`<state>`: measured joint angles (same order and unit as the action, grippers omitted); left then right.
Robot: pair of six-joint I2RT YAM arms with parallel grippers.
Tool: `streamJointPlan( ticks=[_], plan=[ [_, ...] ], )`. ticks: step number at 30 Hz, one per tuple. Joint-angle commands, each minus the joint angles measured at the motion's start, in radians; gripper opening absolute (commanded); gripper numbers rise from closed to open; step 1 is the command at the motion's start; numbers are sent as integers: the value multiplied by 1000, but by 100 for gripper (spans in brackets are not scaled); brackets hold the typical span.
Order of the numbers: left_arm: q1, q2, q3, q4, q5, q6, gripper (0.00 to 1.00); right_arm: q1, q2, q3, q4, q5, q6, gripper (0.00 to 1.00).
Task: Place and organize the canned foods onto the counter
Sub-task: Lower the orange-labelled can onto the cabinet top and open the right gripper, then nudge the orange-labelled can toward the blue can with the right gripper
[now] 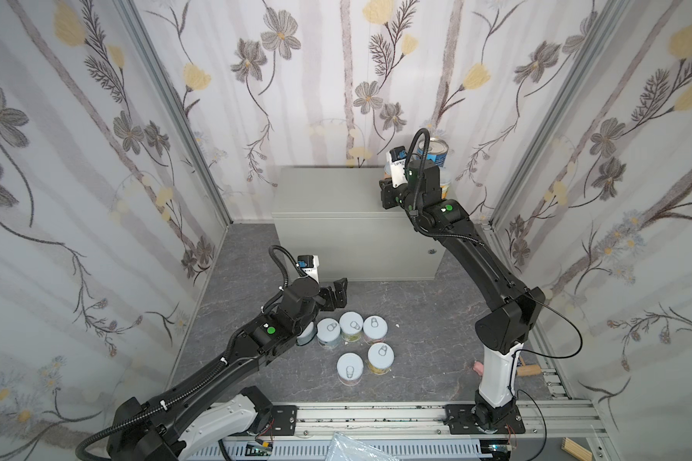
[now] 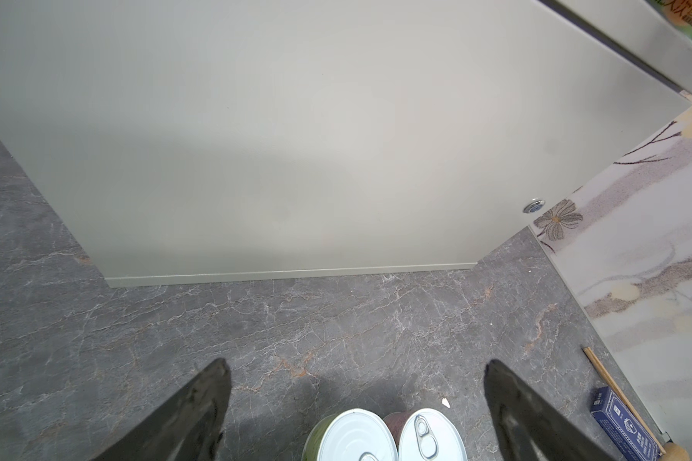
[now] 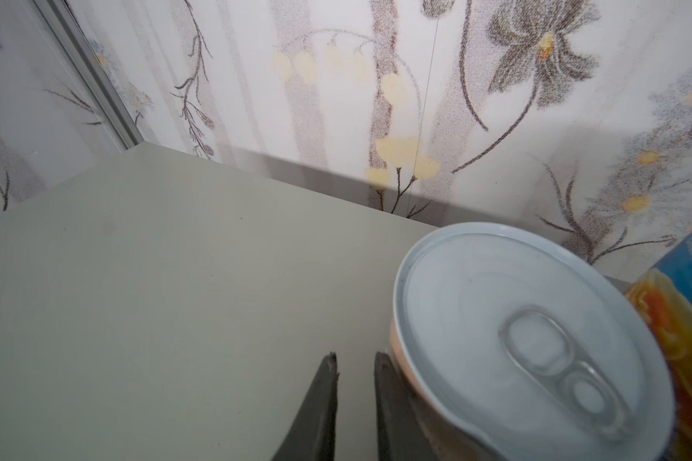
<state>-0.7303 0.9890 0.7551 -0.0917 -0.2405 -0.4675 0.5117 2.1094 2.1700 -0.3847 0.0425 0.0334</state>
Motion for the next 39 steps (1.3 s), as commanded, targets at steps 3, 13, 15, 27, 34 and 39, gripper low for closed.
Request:
streamJointPlan(
  ticks=[3, 13, 15, 27, 34, 39],
  plan=[
    [2, -1, -10, 24, -24, -15, 100, 15, -55, -14, -58, 22, 1, 20],
    [3, 11, -6, 32, -18, -13, 100, 16, -100, -131, -84, 165, 5, 20],
    [1, 11, -6, 31, -20, -13, 100, 17, -90, -128, -83, 188, 5, 20],
    [3, 16, -5, 29, -22, -11, 100, 6, -11, -64, -86, 267, 4, 21],
    [3, 16, -5, 26, -24, -12, 100, 5, 50, 7, -86, 264, 0, 22],
    [3, 11, -9, 23, -30, -12, 100, 8, 37, 8, -93, 243, 5, 24]
  ],
)
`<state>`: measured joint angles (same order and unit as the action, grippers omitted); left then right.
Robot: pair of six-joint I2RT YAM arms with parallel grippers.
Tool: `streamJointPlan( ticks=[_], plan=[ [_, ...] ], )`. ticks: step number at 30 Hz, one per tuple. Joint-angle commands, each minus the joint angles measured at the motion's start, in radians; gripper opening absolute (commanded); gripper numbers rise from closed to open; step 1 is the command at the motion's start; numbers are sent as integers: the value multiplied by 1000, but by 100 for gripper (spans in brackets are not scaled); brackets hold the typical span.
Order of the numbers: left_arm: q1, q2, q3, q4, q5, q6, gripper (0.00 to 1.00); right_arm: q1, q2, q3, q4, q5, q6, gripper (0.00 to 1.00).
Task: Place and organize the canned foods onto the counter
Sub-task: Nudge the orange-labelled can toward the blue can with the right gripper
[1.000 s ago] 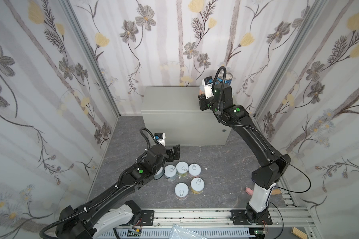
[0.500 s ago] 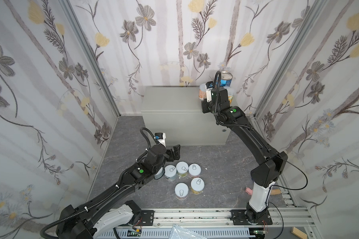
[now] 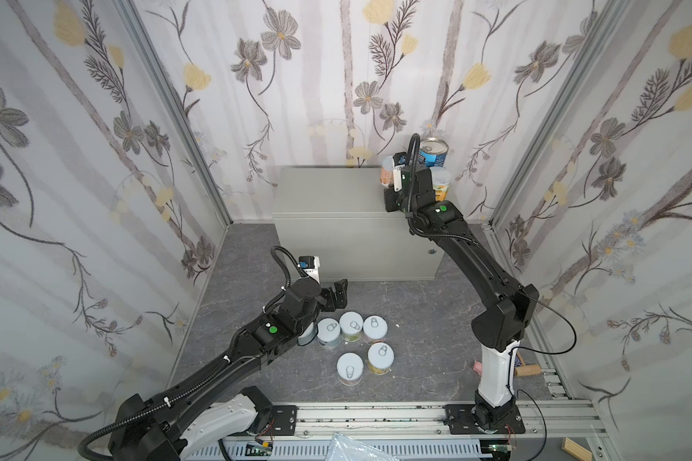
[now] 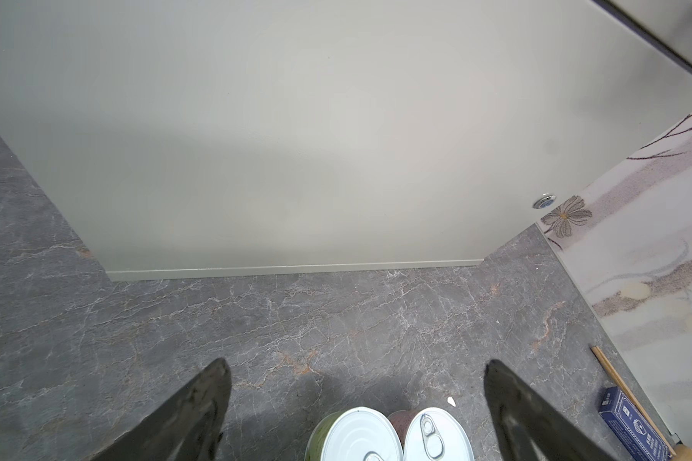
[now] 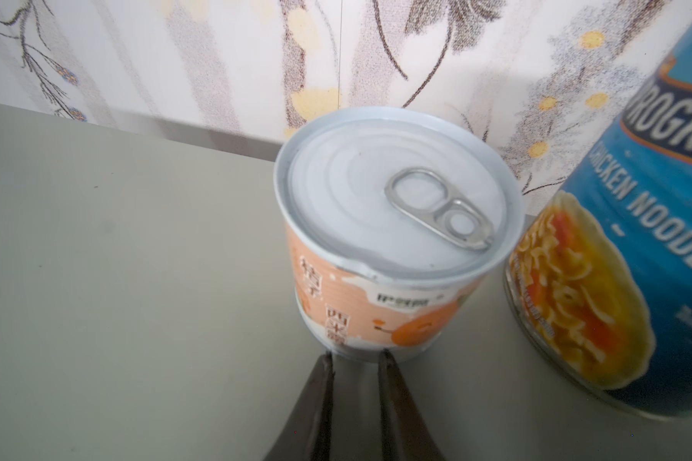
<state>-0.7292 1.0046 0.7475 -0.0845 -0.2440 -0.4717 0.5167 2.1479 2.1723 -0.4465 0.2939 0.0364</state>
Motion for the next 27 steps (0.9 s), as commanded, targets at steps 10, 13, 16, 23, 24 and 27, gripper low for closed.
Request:
streamJointPlan(
  ticks=[10, 13, 16, 23, 24, 27],
  plan=[
    [2, 77, 83, -166, -92, -33, 100, 62, -103, -39, -38, -48, -38, 47],
    [2, 118, 113, -244, -82, -32, 100, 82, -154, -90, -34, -45, -35, 51],
    [-1, 152, 134, -306, -52, -29, 100, 101, -217, -162, -16, -47, -25, 57],
    [-16, 208, 167, -433, 26, -19, 100, 161, -494, -594, 298, -169, -32, 76],
    [-21, 212, 172, -450, 39, -17, 100, 161, -537, -668, 353, -203, -26, 78],
    [-42, 216, 176, -488, 100, -8, 100, 167, -690, -893, 564, -279, 3, 95]
  ],
)
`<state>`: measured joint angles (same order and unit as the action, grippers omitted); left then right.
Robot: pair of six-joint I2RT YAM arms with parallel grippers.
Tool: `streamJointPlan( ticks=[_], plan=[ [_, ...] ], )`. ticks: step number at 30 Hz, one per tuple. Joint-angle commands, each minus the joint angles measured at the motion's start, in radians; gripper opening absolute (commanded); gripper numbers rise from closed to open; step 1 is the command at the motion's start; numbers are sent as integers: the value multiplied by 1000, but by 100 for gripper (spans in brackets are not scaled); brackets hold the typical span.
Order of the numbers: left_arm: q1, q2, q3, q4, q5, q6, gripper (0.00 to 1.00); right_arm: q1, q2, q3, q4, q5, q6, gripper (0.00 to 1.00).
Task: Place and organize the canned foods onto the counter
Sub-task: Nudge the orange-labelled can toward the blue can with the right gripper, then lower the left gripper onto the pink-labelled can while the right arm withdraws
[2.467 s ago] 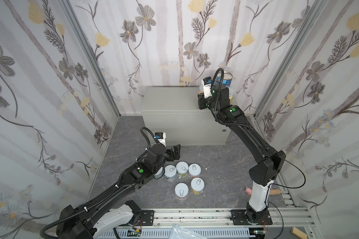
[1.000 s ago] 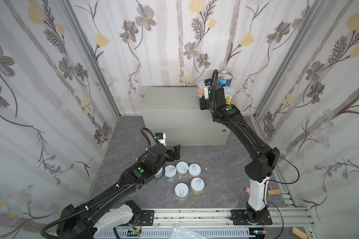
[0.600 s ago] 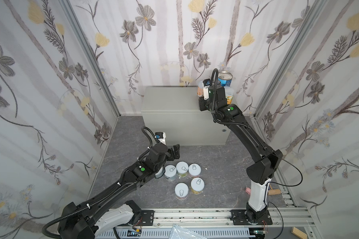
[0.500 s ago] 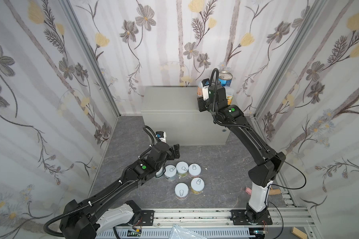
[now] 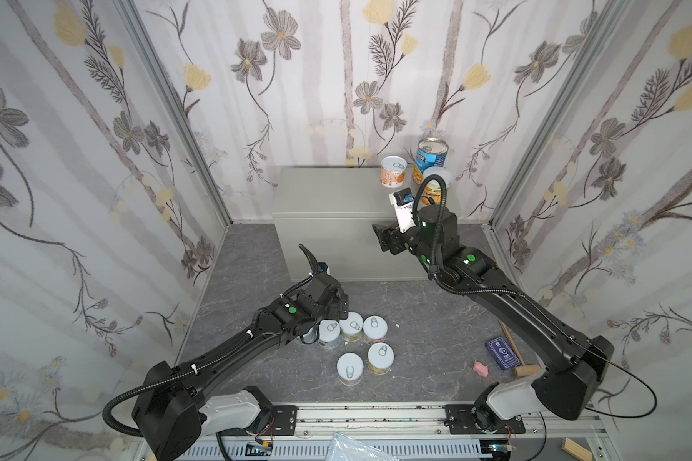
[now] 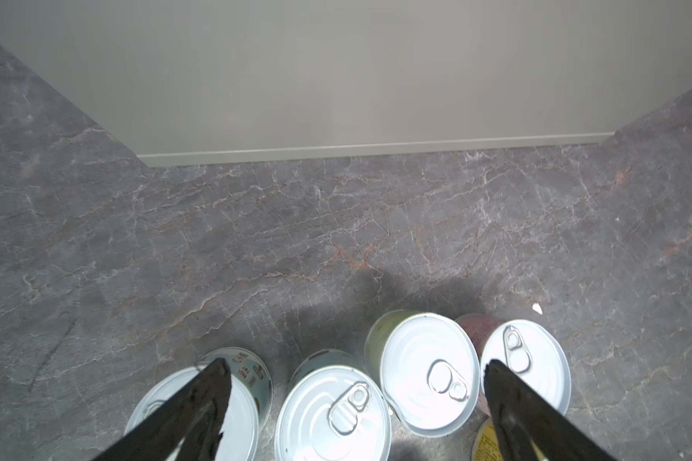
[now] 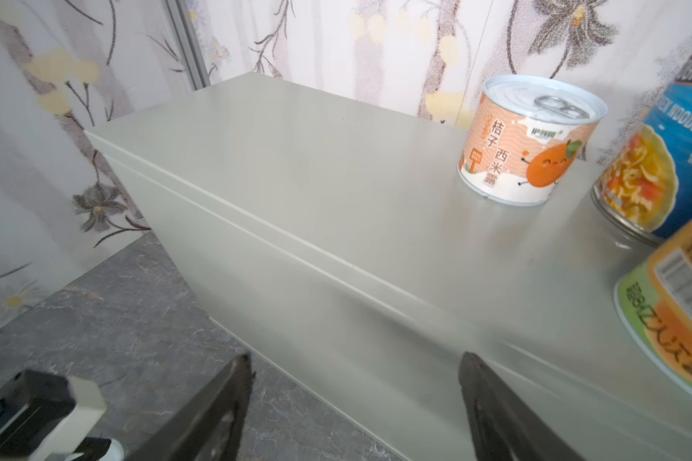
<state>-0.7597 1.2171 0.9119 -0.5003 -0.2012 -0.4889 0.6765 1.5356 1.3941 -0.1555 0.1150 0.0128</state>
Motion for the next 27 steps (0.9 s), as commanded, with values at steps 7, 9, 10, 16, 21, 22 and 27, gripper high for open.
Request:
streamJointPlan(
  ticks=[7, 9, 10, 16, 21, 22, 27],
  plan=[
    [-131, -54, -47, -170, 154, -208, 100, 9, -354, -474, 459, -45, 77, 100],
    [-171, -62, -50, -201, 149, -243, 100, 12, -412, -545, 478, -31, 99, 100],
    [-188, -58, -54, -214, 161, -261, 100, 11, -443, -574, 483, -21, 119, 100],
    [-329, 6, -55, -254, 164, -378, 100, 12, -588, -759, 584, 119, 229, 100],
    [-403, 109, -32, -242, 182, -399, 100, 11, -661, -847, 652, 207, 253, 100],
    [-415, 135, -20, -247, 178, -386, 100, 11, -669, -853, 650, 214, 253, 100],
    [-426, 209, 0, -228, 193, -334, 100, 12, -687, -861, 627, 208, 255, 100]
  ],
)
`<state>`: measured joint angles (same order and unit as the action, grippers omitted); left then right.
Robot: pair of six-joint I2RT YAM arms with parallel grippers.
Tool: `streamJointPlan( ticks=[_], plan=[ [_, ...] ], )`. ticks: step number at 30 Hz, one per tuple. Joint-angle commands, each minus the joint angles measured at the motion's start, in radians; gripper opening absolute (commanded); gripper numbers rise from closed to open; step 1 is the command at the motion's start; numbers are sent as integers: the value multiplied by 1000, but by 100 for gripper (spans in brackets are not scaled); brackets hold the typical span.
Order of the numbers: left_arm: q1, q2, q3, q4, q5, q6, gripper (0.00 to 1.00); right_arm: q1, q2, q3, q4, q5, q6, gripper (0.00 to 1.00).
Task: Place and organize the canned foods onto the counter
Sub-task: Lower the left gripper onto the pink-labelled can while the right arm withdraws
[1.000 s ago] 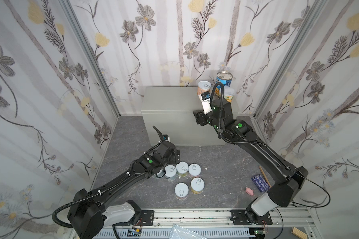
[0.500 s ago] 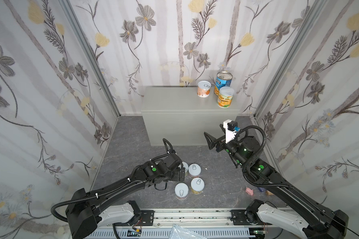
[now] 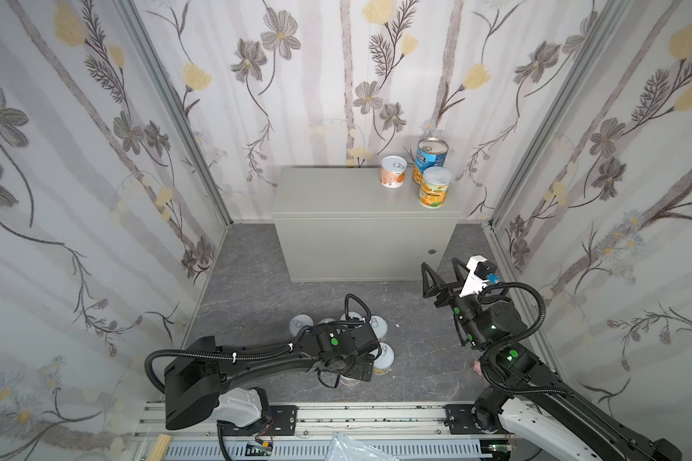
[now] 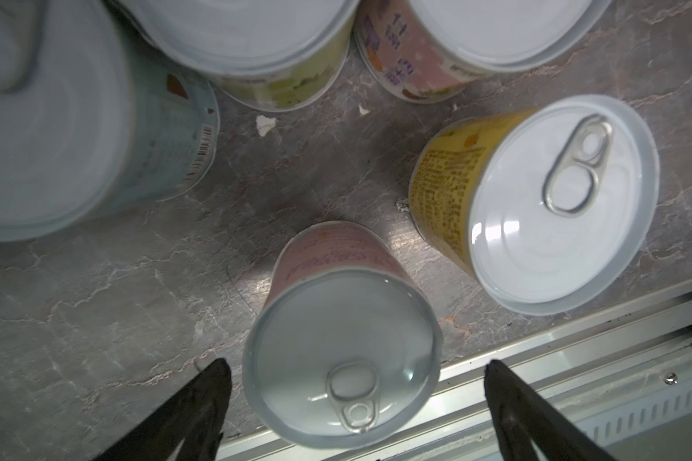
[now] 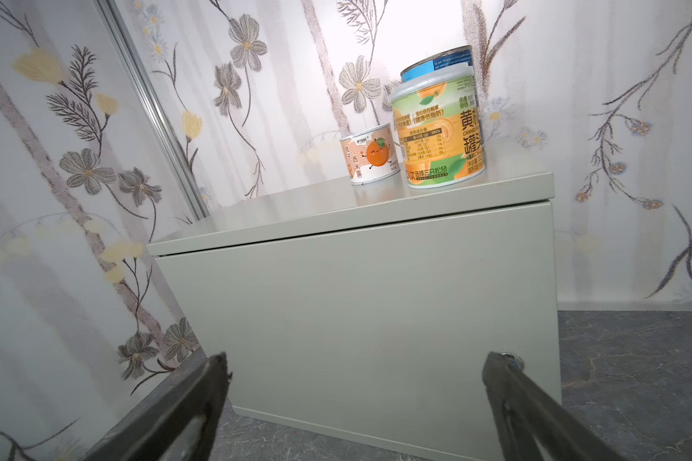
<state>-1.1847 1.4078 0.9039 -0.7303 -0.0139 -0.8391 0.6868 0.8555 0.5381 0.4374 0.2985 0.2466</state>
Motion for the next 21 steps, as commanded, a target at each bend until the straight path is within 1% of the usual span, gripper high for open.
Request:
streamJointPlan(
  ticks=[1, 6, 9, 13, 19, 21],
  plan=[
    [-2, 30, 13, 2, 10, 25, 100, 1, -11, -7, 28, 25, 24, 100],
    [-2, 100, 88, -99, 13, 90, 100, 1, -40, -38, 53, 44, 42, 100],
    [-2, 134, 92, -134, 4, 122, 100, 2, -56, -53, 66, 49, 51, 100],
    [-2, 169, 80, -99, 46, 163, 91, 2, -74, -52, 50, 53, 60, 100],
    [15, 174, 61, -65, 87, 213, 85, 3, -93, -47, 24, 60, 62, 100],
    [19, 177, 58, -51, 80, 225, 83, 2, -96, -47, 20, 59, 69, 100]
  ],
)
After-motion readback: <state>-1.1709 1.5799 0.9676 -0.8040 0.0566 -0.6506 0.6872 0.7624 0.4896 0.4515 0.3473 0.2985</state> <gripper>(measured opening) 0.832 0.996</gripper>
